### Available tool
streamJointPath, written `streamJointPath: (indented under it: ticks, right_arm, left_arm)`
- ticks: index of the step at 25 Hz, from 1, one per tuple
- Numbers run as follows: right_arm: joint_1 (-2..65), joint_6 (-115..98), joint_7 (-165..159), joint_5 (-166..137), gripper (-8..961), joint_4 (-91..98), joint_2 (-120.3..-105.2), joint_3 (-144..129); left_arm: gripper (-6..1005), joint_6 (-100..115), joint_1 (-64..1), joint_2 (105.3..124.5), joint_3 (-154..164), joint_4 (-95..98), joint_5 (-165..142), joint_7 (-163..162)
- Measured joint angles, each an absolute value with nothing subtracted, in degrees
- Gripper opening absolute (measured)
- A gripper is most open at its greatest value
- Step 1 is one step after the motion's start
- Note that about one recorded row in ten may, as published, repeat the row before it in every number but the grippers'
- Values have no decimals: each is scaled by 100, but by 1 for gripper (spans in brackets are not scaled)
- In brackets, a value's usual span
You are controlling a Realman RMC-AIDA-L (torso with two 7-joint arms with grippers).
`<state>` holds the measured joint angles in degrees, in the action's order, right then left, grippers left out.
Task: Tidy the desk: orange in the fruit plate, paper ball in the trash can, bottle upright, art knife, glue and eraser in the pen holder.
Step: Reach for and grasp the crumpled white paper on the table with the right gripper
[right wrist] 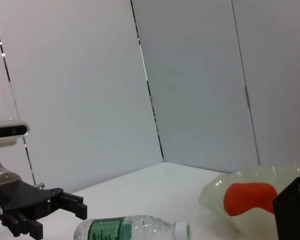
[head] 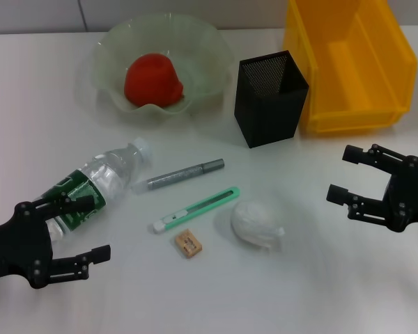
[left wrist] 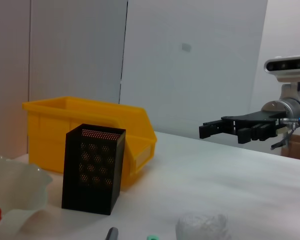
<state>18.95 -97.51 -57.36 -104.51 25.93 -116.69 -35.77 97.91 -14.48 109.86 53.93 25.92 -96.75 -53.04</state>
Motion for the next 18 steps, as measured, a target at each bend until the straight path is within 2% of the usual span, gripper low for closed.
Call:
streamJointPath:
  ticks: [11, 18]
  right_arm:
    - [1978, -9818, -6114, -10459, 784, 2737, -11660, -3605]
    - [2214, -10103, -7664, -10738, 783, 3936, -11640, -4004]
  left_arm:
    - [825, 9813, -1463, 11002, 5388, 2592, -9677, -5265]
    - [823, 9826, -1477, 11035, 5388, 2593, -9677, -5264]
